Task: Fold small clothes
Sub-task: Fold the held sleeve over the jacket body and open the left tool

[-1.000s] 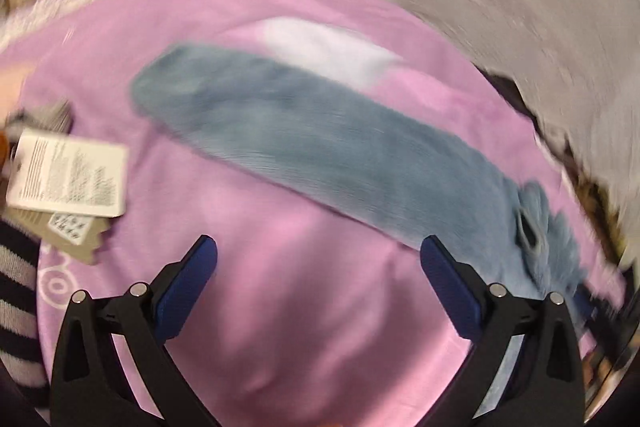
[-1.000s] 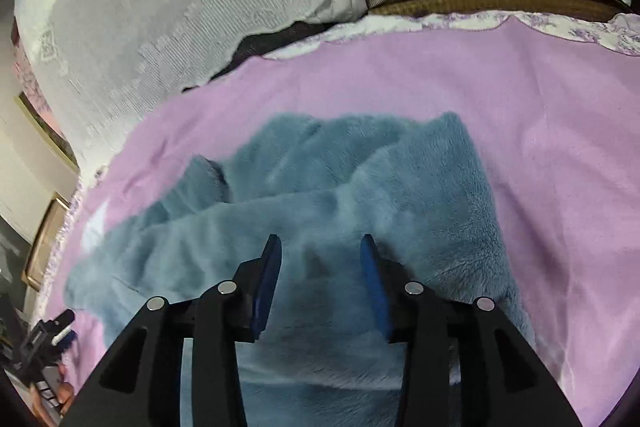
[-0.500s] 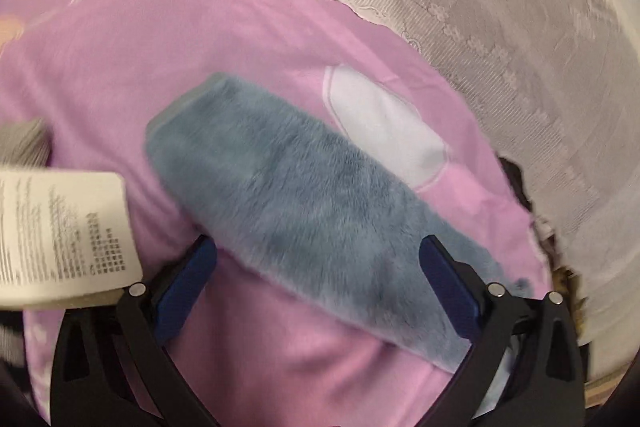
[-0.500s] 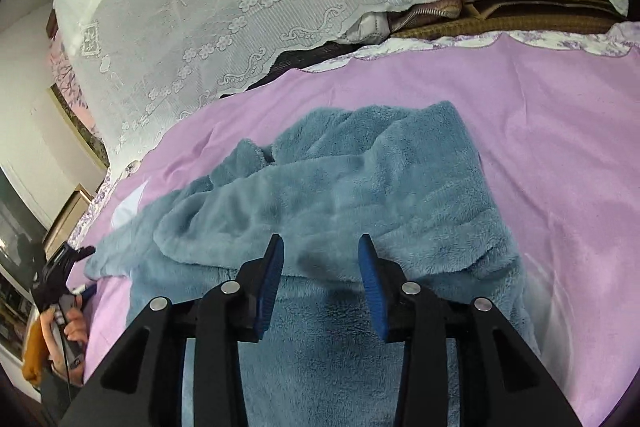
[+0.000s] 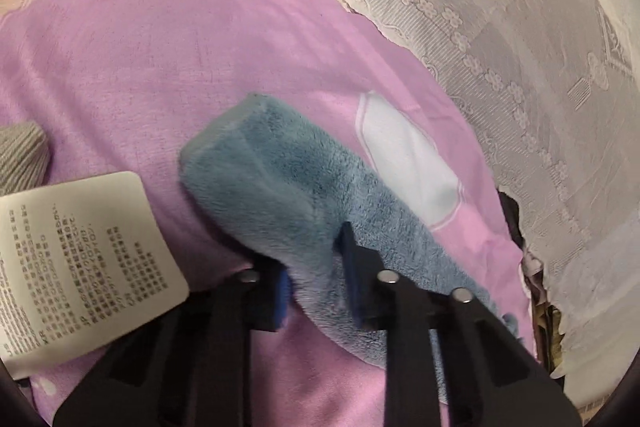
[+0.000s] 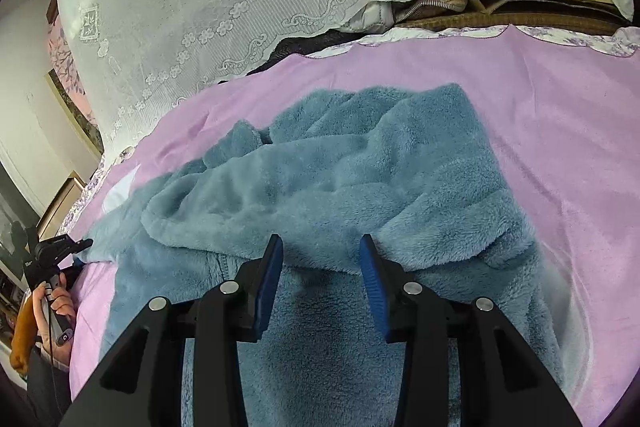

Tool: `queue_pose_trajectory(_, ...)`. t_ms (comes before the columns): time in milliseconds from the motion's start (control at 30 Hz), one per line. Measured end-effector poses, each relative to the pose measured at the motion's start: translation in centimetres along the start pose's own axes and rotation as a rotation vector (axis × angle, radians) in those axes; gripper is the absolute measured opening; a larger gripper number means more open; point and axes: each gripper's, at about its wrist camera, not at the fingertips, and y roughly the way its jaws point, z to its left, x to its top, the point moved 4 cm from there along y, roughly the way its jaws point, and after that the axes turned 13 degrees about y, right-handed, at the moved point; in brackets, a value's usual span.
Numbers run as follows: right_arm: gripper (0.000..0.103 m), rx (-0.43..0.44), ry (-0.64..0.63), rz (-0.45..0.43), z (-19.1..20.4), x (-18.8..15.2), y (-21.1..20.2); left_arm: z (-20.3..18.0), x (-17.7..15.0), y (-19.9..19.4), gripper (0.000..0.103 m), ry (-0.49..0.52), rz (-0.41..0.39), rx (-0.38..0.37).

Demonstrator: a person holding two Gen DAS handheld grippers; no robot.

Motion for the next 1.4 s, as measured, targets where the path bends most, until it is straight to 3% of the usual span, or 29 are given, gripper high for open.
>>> queue_pose_trajectory(167,0.040,-0.002,-0.037,-0.023,0.8,0.0,-0.4,-1.3,0.1,-1.1,0.010,0.082,-0.040,0.040)
queue_pose_trajectory(300,0.047,-0.081,-0.099,0.098,1.2,-1.2,2.1,-3.3,0.4,-2.7,0.009,0.179,-0.092,0.087)
queue_pose_trajectory(400,0.047,-0.062,-0.081,0.103,1.0,-1.0,2.1,-4.6,0.4,-3.8,0.009,0.230,-0.112,0.102)
queue_pose_trajectory(667,0.047,0.010,-0.047,0.035,1.0,-0.1,-1.7,-9.8,-1.2,-7.0,0.009,0.372,-0.140,0.038)
queue_pose_trajectory(1033,0.048,-0.071,-0.069,-0.077,-5.8,-0.7,-8.5,-16.6,-3.5,-7.9,0.009,0.495,-0.123,-0.025)
queue_pose_trajectory(1200,0.049,-0.121,-0.083,-0.083,-9.0,-1.0,-10.3,-19.2,-4.1,-7.9,0.009,0.522,-0.119,-0.031)
queue_pose_trajectory(1400,0.052,-0.118,-0.056,-0.082,-12.2,-1.0,-12.4,-24.1,-5.2,-8.0,0.009,0.579,-0.130,-0.029)
